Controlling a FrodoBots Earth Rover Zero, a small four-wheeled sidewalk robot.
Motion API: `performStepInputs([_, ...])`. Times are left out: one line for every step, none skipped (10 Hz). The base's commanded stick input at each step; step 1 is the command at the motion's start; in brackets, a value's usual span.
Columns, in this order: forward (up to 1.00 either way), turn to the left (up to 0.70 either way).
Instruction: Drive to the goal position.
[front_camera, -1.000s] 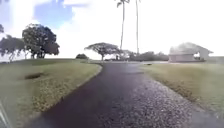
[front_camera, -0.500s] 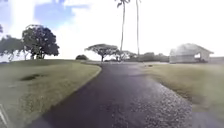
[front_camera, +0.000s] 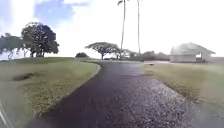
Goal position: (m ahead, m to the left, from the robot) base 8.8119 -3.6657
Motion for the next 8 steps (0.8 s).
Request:
performStepInputs([0.6, 0.0])
performStepInputs([0.6, 0.0])
performStepInputs([0.6, 0.0])
performStepInputs([0.6, 0.0])
performStepInputs([0.6, 0.0])
performStepInputs([0.6, 0.0])
performStepInputs([0.6, 0.0])
performStepInputs([0.6, 0.0])
